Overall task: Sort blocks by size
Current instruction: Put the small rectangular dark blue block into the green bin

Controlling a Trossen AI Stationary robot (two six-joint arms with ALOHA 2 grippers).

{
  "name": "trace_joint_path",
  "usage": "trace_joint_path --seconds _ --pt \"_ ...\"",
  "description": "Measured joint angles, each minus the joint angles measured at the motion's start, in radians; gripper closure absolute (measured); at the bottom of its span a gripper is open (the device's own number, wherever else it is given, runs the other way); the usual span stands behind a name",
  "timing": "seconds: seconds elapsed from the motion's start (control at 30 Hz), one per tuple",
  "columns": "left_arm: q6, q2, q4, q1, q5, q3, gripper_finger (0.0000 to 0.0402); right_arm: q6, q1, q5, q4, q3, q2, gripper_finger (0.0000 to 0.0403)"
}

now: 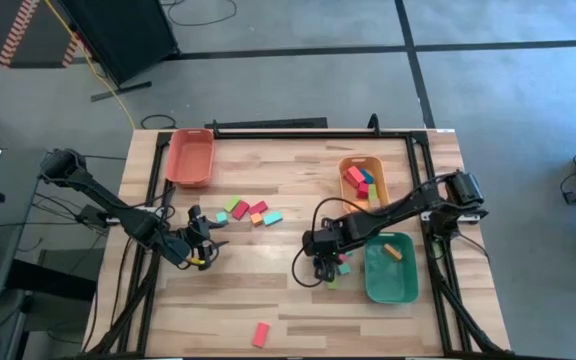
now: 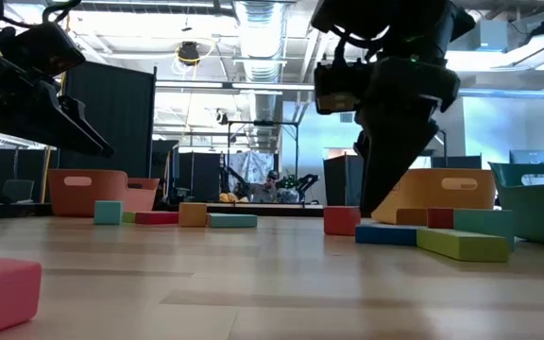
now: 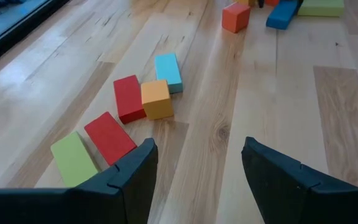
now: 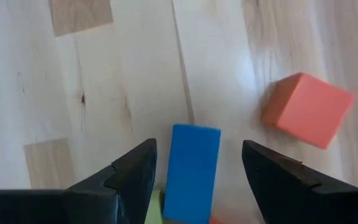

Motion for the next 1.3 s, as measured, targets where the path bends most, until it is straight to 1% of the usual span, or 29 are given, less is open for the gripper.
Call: trace_joint_path --seconds 0.13,0.27,0.43,0.6,0.67,0.73,0.93,0.97,1.2,1.3 --pt "0.0 0.0 -0.009 0.0 0.0 0.0 0.0178 0.021 0.025 0.03 0.011 0.0 0.0 0.0138" --pt "0.0 0.0 -0.008 0.0 0.0 0.0 0.0178 0.038 0.042 0.061 -0.004 0.0 0.036 0.0138" --pt "-0.007 0.0 -0.01 0.0 0.003 0.0 0.0178 0.041 0.04 0.072 -0.013 0.006 0.093 0.0138" --pt "-0.013 0.0 -0.016 0.0 0.015 0.0 0.0178 0.041 0.041 0.078 -0.014 0.008 0.105 0.014" --pt "-0.014 0.0 -0.015 0.0 0.016 0.0 0.0178 0.041 0.04 0.078 -0.014 0.008 0.103 0.0149" --pt "-0.013 0.0 -0.015 0.0 0.016 0.0 0.0178 0.04 0.04 0.078 -0.017 0.009 0.103 0.0166" --pt "-0.012 0.0 -0.015 0.0 0.018 0.0 0.0178 0.015 0.042 0.077 -0.049 0.037 0.107 0.0246" --pt "-0.012 0.0 -0.015 0.0 0.018 0.0 0.0178 0.006 0.042 0.076 -0.062 0.048 0.108 0.0254" --pt "-0.012 0.0 -0.015 0.0 0.019 0.0 0.0178 -0.046 0.05 0.069 -0.191 0.172 0.113 0.0254" --pt "-0.012 0.0 -0.015 0.0 0.019 0.0 0.0178 -0.056 0.064 0.097 -0.278 0.238 0.113 0.0254"
